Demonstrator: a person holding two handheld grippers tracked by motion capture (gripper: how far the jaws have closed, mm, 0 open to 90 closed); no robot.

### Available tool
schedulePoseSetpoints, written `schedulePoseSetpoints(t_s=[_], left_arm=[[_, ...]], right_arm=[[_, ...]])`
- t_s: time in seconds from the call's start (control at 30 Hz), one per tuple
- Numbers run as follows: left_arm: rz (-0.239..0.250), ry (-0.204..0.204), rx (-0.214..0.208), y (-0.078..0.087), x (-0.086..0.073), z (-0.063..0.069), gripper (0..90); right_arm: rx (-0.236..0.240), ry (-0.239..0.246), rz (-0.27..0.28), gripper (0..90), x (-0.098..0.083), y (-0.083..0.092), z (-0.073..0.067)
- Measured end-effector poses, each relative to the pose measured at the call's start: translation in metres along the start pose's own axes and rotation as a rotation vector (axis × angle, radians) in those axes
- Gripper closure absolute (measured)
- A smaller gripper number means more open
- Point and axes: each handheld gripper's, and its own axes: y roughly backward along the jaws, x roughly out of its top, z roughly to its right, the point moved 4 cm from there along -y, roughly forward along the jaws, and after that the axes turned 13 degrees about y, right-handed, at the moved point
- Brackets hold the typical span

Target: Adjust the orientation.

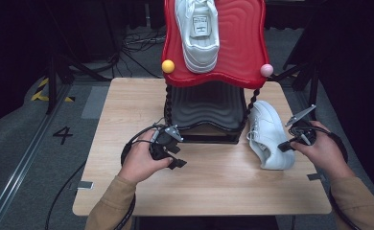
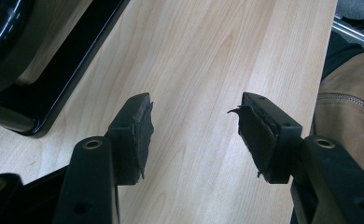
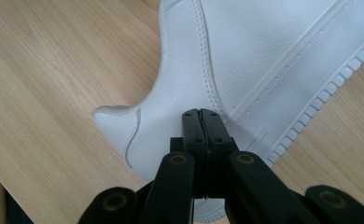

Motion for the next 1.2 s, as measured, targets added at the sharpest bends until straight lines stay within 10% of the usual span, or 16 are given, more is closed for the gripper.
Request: schedulePoseSetpoints(t_s=[0.8, 1.2], left_arm=[[-0.015, 0.001, -0.012, -0.006, 0.003, -0.003, 44.8], [-0.021, -0.008, -0.016, -0.007, 0.006, -0.002, 44.8]], right_arm=[[-0.206, -0.137, -0.136, 90.0, -0.059, 0.02, 0.041], [-0.204, -0.127, -0.056, 90.0, -0.057, 0.043, 0.037]])
